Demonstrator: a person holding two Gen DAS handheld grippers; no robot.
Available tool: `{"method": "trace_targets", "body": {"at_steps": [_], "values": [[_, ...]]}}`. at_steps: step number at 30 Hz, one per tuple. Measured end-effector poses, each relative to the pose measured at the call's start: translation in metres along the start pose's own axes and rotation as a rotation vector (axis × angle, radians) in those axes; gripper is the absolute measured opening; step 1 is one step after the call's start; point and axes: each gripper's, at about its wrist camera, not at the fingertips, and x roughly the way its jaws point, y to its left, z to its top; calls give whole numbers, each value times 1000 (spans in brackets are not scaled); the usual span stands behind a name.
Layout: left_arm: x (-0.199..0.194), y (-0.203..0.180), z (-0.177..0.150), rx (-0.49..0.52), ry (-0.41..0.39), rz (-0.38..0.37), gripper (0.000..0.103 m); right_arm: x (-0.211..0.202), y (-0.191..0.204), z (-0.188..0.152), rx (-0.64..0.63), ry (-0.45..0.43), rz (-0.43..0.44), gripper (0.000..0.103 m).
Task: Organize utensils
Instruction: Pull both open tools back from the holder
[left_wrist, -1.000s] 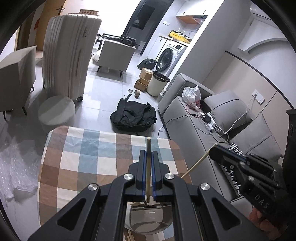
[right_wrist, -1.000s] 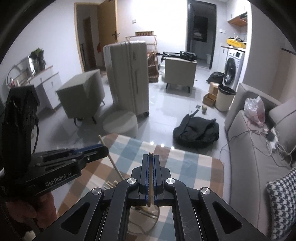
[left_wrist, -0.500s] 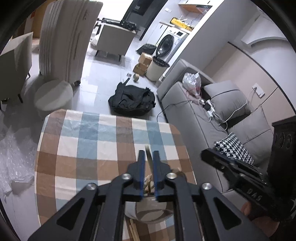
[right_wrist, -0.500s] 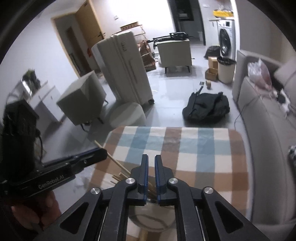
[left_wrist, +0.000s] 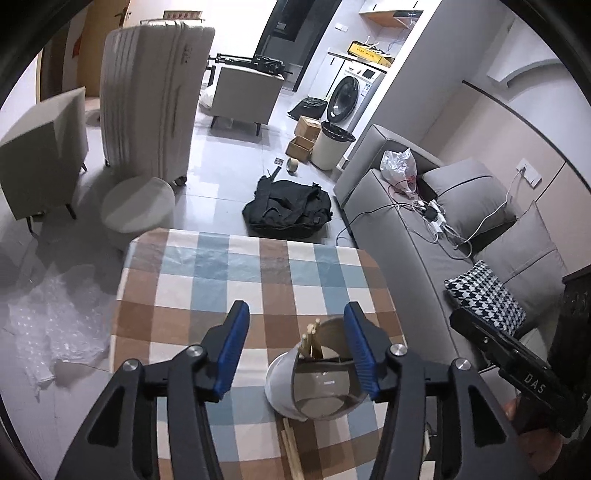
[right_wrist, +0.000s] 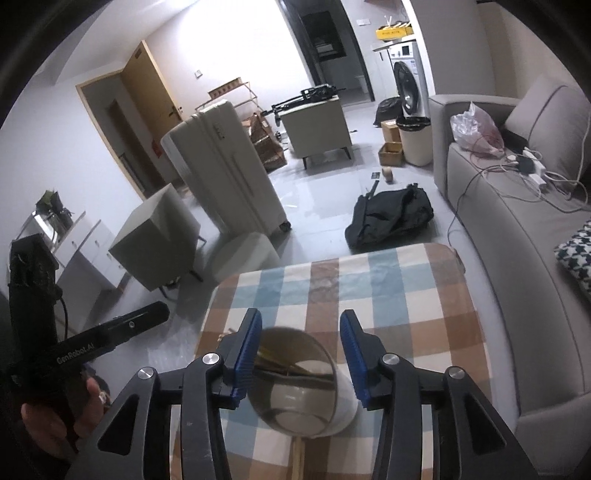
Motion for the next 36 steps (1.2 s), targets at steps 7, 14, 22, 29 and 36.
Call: {"method": "trace_targets", "body": {"at_steps": [7,14,22,29,36], "values": [[-25,-12,-14,50,-39,59,59,-31,10,-19,-13,-48,12,54],[-43,-24,-28,86,-69,100,70,-56,19,-40,-31,-72,21,61],[-56,-32,-44,115,-93,146,74,-83,20,-64,-20,-119,20,74],[-61,-40,-68,169,-109,184,82,-95,13,-86,7,-141,17,87],[-52,-32,-98,155,-119,201,88,-89,9,-117,14,-126,-19,97]]}}
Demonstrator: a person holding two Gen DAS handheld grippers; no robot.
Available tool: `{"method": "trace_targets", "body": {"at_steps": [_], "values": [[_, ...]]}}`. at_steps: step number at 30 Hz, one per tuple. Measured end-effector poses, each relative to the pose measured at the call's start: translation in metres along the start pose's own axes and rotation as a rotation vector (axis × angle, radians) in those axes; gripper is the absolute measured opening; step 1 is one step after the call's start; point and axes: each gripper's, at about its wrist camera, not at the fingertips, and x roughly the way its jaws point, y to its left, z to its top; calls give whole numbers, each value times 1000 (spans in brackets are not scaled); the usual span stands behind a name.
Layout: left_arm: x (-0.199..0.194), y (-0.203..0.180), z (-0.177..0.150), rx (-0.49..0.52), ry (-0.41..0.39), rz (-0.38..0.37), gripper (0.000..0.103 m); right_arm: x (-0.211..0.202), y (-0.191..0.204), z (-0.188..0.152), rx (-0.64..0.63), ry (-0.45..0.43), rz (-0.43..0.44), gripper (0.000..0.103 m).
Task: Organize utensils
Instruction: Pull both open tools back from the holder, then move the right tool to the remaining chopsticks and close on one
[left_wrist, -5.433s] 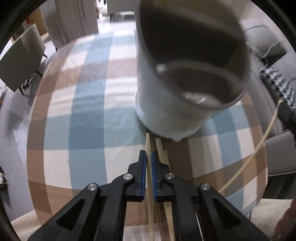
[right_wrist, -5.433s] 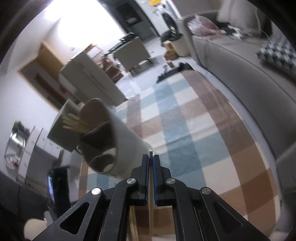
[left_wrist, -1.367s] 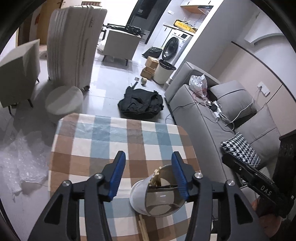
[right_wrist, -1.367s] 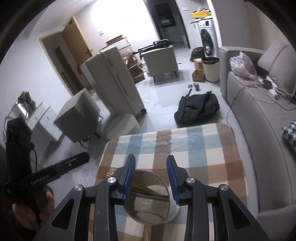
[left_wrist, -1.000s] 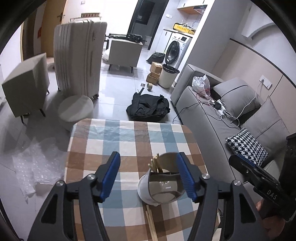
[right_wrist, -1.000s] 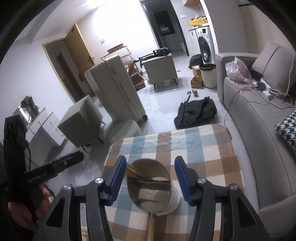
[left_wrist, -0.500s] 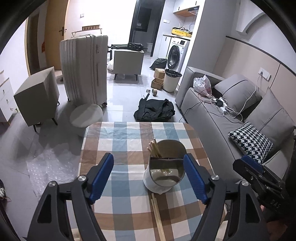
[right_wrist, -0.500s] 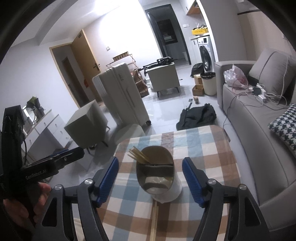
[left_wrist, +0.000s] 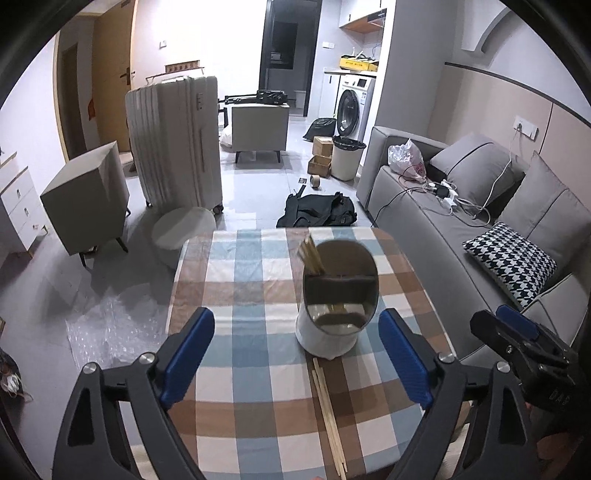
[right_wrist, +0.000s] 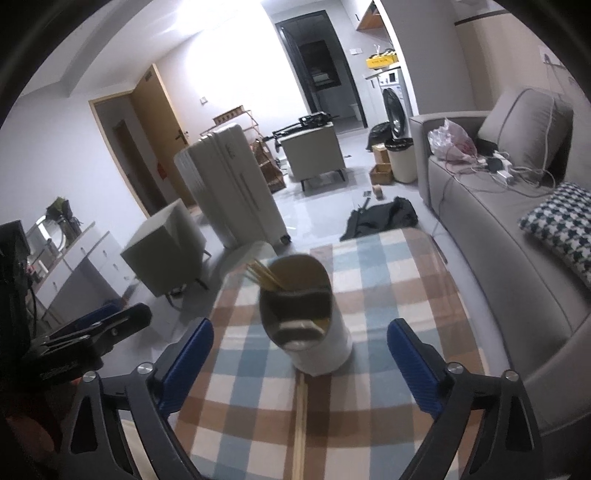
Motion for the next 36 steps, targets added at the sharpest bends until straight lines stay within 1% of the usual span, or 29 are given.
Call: {"method": "trace_targets", "body": {"at_steps": [5,11,16,21,24,27,31,33,35,36], "values": [[13,1,-22,-4,39,19,88,9,-4,-22,-15,34,-21,99],[27,1,-42,-12,85,19,88,18,-10,-43,-59,53,-47,102],[34,-3,-51,19,90,26,88,33,-12,-54,-64,109,-60,102],[44,4,-56,-18,118,36,88,44,-8,-61,-76,143,-65,102],[49,7,-54,-36,131,34,88,57,-5,-66,-88,183,-69,102],[57,12,-53,-58,154,43,88,74,-3,-73,-114,233,-113,102],[70,22,-53,-89,190,62,88,99,-9,-78,-92,314,-119,99],[73,27,-53,-97,197,77,88,112,-9,-81,-85,352,-112,94],[75,33,-52,-102,204,89,88,125,-8,-86,-95,393,-123,83],[76,36,-52,-108,206,89,88,132,-7,-88,-100,411,-124,80]]}}
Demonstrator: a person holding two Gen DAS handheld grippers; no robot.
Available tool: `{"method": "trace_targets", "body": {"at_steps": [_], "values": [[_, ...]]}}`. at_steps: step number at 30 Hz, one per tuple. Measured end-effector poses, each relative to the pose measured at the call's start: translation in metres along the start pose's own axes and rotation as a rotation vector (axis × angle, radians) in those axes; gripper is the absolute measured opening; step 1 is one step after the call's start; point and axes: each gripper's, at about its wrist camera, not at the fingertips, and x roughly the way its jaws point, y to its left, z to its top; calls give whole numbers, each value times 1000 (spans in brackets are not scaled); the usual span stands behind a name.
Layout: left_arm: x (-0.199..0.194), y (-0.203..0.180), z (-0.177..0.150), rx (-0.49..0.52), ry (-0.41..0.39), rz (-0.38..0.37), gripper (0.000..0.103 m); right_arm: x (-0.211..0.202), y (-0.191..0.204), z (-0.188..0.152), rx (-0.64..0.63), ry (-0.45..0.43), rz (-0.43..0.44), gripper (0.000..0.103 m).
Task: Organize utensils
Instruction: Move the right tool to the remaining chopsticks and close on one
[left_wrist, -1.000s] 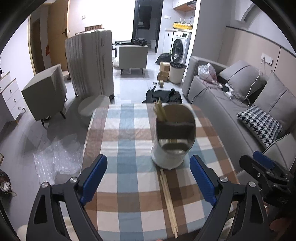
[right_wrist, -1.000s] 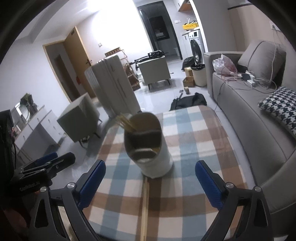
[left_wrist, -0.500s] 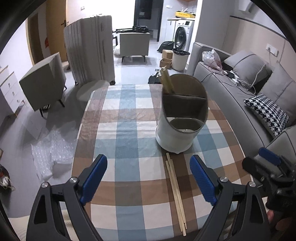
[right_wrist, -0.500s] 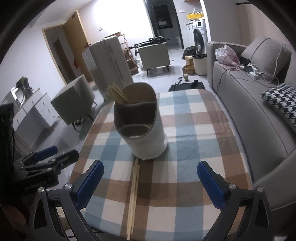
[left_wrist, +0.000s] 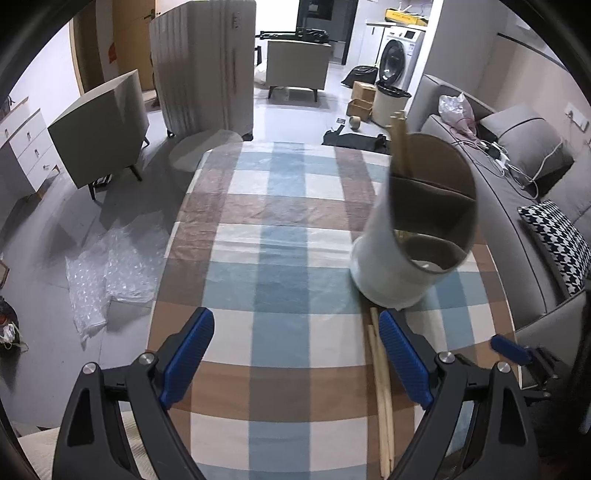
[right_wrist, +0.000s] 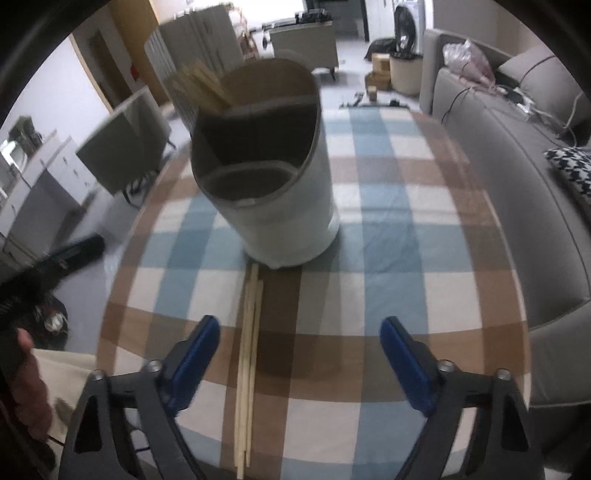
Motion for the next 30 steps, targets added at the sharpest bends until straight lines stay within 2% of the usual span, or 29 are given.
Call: {"method": "trace_targets", "body": {"at_steps": [6,8,14,19,30], "values": [[13,22,1,-64,50,25,88,44,15,5,-43,83,1,60],[18,28,1,-85,72,29,88,58,20,6,-63,108,0,47],[26,37,2,-126,109,33,88,78,32,7,-97,148,-11,33],[31,43,2,-139,133,26,88,88,36,5,-134,177,-68,29],[33,51,1,-168,150,30,88,90,50,3,-176,176,-84,28]]}}
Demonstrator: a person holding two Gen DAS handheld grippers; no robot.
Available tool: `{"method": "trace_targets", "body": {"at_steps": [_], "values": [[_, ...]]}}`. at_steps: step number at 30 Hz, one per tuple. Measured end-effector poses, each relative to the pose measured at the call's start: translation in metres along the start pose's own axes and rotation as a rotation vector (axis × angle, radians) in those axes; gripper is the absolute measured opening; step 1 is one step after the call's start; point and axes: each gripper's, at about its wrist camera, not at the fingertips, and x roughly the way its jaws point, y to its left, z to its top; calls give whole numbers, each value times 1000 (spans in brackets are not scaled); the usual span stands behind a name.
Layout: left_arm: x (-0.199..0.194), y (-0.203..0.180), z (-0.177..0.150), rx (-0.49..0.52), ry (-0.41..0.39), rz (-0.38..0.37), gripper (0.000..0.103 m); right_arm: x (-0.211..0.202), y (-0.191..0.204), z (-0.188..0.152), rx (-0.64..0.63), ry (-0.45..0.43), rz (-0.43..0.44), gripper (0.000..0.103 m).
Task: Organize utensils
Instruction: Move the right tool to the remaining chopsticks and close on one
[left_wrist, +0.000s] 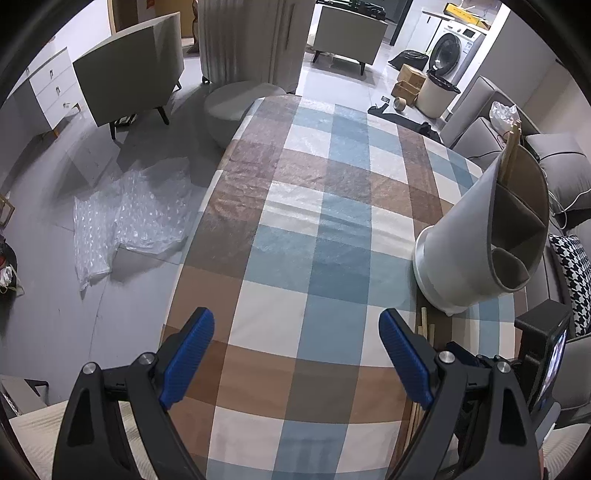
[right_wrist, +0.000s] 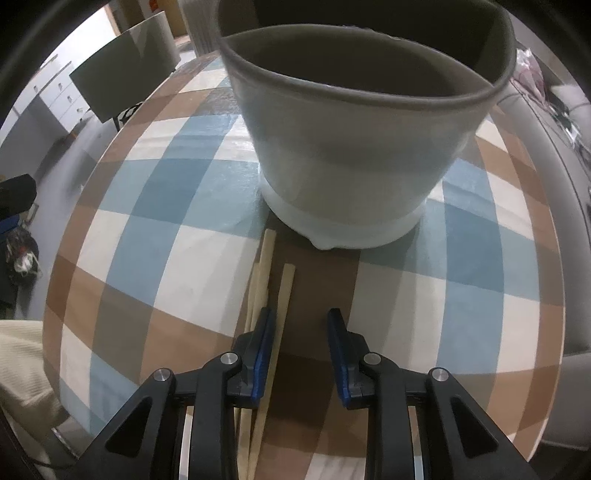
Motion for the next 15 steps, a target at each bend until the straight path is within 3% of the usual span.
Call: {"method": "trace_targets", "body": {"at_steps": [9,10,12,15], "values": [[1,4,0,-2,5,8,88,3,13,9,-14,-32,-13,26],[1,5,0,-5,4,7,88,4,14,10,-18,-36,-13,24],[3,7,0,-5,10,13,88,7,13,11,-16,-36,-6,8],[4,7,0,-7,22,15,88,6,6,10,16,-29,17,5]]}}
